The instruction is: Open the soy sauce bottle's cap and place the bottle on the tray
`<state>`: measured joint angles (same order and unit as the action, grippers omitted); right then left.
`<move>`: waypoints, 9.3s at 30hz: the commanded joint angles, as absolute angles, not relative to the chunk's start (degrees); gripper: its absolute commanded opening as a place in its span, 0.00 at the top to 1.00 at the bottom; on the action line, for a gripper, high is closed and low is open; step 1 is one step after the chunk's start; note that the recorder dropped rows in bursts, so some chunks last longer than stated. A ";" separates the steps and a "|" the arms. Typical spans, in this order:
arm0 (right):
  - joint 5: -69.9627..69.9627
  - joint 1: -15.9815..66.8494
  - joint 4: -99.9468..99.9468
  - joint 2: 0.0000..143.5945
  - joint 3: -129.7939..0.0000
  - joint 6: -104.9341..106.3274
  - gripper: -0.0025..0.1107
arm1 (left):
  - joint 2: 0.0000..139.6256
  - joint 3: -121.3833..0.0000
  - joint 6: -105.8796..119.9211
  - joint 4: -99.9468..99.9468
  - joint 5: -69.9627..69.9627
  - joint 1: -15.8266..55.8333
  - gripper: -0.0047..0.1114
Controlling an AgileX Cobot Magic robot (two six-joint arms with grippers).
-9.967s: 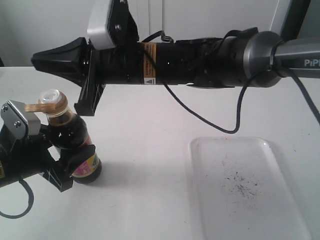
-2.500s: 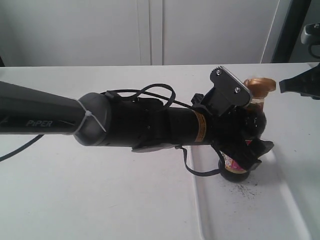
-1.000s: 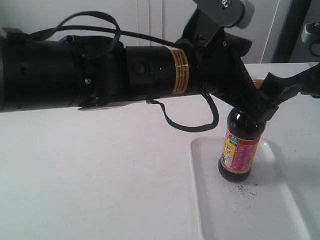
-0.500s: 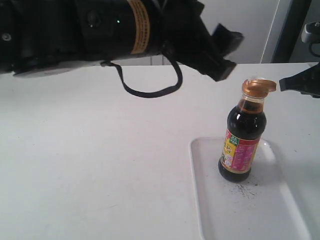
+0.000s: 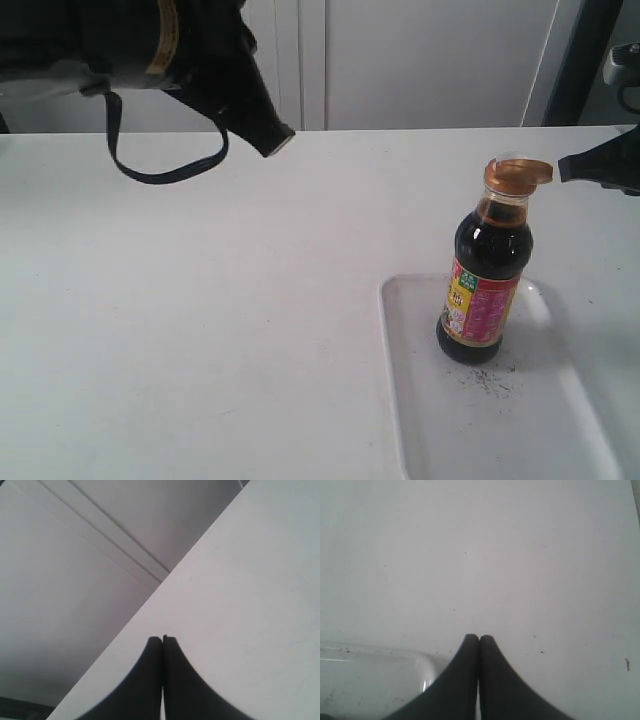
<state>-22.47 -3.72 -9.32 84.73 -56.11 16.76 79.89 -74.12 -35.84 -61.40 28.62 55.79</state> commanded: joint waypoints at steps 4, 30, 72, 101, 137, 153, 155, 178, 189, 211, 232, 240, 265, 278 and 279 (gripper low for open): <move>-22.31 -4.04 -9.57 84.75 -55.84 16.65 0.98 | 76.70 -73.81 -33.16 -60.93 33.19 51.19 0.96; -21.30 -3.94 -10.66 84.75 -55.84 16.65 0.98 | 73.06 -73.81 -15.46 -22.07 48.61 3.96 0.96; -25.53 2.33 -7.46 49.29 -43.87 17.70 0.98 | 36.23 -37.87 0.00 -1.66 22.88 0.13 0.96; -17.62 2.33 -13.68 20.78 -27.36 17.79 0.98 | 13.62 -24.66 0.00 4.91 16.72 0.13 0.96; -17.86 2.33 -13.66 20.52 -27.36 17.67 0.98 | 10.82 -20.39 0.00 4.91 14.34 0.13 0.96; -17.86 2.33 -13.66 20.52 -27.36 17.67 0.98 | 1.03 -6.91 0.00 4.91 12.89 0.13 0.96; -17.86 2.33 -13.66 20.52 -27.36 17.67 0.98 | 0.00 -5.63 0.00 4.91 12.89 0.13 0.96; -17.86 2.33 -13.66 20.52 -27.36 17.67 0.98 | 0.00 0.00 -0.41 5.65 13.07 0.13 0.96; -17.86 2.33 -13.66 20.52 -27.36 17.67 0.98 | 0.00 0.00 0.00 5.65 12.58 0.13 0.96; -17.86 2.33 -13.66 20.52 -27.36 17.67 0.98 | 0.00 0.00 0.00 5.65 11.81 0.13 0.96; -19.32 2.33 -8.48 20.52 -27.19 8.59 0.98 | 0.00 0.00 0.00 5.65 11.81 0.13 0.96; -16.88 2.33 -6.24 15.22 -20.94 8.58 0.98 | 0.00 0.00 0.00 5.65 11.81 0.13 0.96; -18.12 2.33 -4.61 0.00 -5.25 1.18 0.98 | 0.00 0.00 0.00 5.65 11.70 0.13 0.96; -14.70 2.33 -1.09 0.00 0.00 -1.72 0.98 | 0.00 0.00 0.00 5.65 11.70 0.13 0.96; -14.21 2.33 -1.09 0.00 0.00 -1.72 0.98 | 0.00 0.00 0.00 5.65 11.70 0.13 0.96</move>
